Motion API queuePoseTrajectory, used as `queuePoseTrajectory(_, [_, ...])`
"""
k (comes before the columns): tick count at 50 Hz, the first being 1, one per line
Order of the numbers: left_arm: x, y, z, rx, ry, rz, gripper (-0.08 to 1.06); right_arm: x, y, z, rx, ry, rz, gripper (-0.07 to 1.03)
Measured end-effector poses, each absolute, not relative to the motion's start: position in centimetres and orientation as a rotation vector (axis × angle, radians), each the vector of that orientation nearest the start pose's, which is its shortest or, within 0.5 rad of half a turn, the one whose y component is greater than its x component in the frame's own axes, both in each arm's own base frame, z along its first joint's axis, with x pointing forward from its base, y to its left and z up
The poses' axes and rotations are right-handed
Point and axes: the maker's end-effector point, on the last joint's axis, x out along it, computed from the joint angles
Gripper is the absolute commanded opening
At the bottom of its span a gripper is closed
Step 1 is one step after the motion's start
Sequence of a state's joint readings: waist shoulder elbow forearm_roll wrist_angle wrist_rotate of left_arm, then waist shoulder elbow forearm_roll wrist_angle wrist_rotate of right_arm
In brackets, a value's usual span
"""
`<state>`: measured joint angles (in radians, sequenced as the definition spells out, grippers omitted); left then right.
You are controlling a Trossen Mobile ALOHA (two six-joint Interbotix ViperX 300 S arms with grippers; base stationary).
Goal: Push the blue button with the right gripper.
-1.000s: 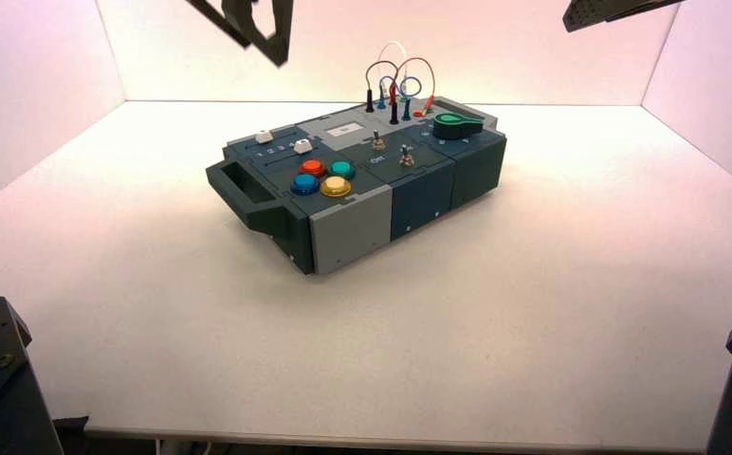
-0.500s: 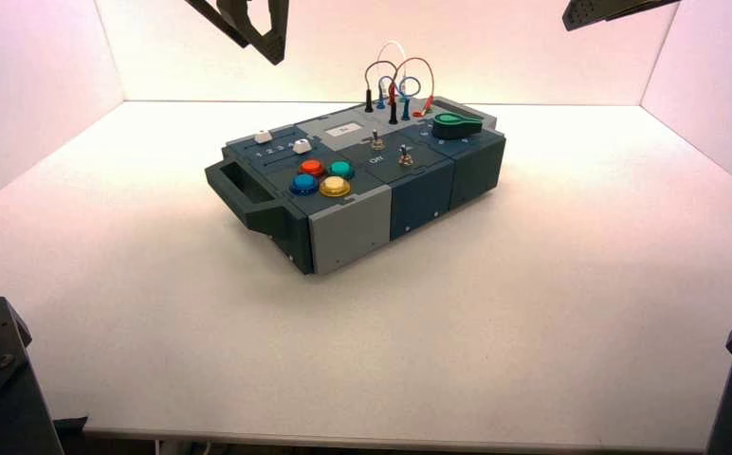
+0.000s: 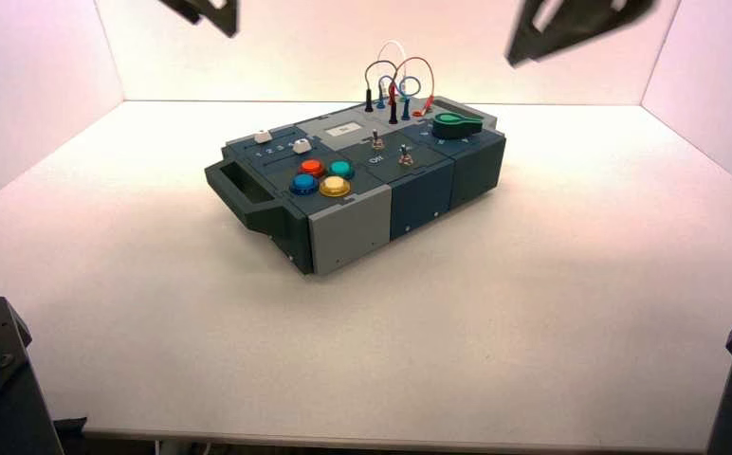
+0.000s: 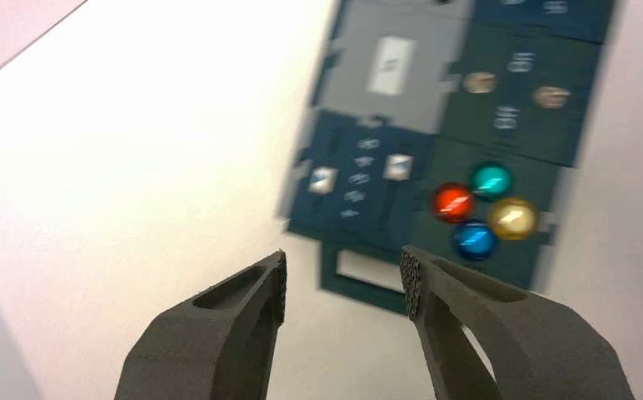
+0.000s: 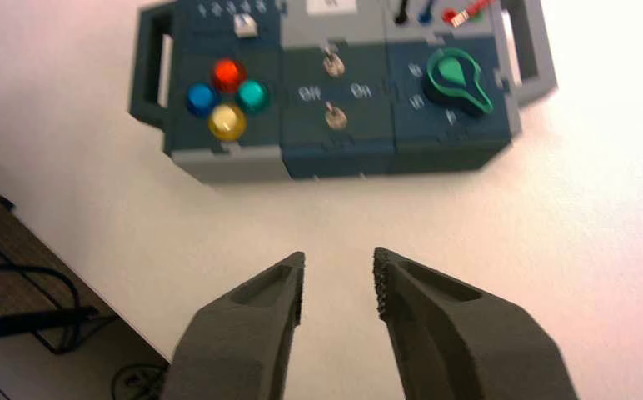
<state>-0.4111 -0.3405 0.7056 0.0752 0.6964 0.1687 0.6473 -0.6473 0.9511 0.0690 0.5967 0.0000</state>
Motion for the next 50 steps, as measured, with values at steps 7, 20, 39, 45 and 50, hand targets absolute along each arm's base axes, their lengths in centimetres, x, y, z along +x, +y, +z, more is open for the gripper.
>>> queuePoseTrajectory(7, [30.4,-10.9,16.7,0.424,1.013,-0.408,0.71,21.4,18.3,17.8,-0.230,0.887,0.645,0.27])
queuePoseTrajectory(20, [31.0,-9.0,16.5,0.395,1.029,-0.356,0.71,23.6,22.7,15.5,-0.288,0.964,0.687,0.07])
queuePoseTrajectory(39, [31.4,-7.6,16.4,0.356,1.040,-0.307,0.71,24.9,29.4,10.8,-0.378,1.055,0.757,-0.02])
queuePoseTrajectory(45, [31.6,-6.8,16.5,0.341,1.042,-0.283,0.71,25.5,30.5,9.5,-0.393,1.078,0.759,-0.02])
queuePoseTrajectory(50, [31.6,-6.7,16.5,0.339,1.043,-0.279,0.71,26.1,31.4,8.2,-0.404,1.100,0.755,-0.02])
